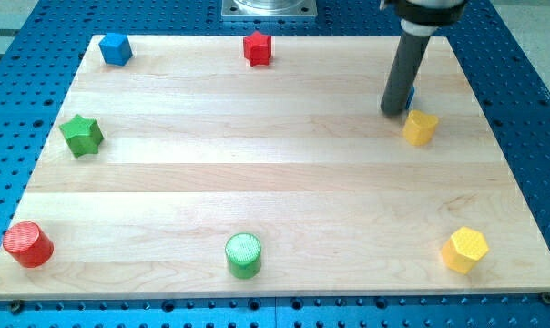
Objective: Place the triangle to the top right of the board
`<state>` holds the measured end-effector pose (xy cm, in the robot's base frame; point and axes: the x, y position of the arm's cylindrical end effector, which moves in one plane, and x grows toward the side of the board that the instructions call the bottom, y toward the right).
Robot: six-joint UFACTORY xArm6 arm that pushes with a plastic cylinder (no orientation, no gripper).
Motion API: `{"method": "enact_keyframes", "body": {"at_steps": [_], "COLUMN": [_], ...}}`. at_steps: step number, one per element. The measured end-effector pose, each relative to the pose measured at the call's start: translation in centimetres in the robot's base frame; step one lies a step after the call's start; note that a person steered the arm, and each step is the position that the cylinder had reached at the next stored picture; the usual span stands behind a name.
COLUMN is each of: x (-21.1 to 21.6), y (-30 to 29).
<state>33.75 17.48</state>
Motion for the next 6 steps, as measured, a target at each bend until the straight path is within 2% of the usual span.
{"method": "enact_keyframes", "body": {"at_steps": [1, 2, 3, 4, 6], "x": [-4.3, -1.4, -0.1, -1.7, -7.2], "y": [2.5, 2.6, 5.3, 6.4, 5.1]}}
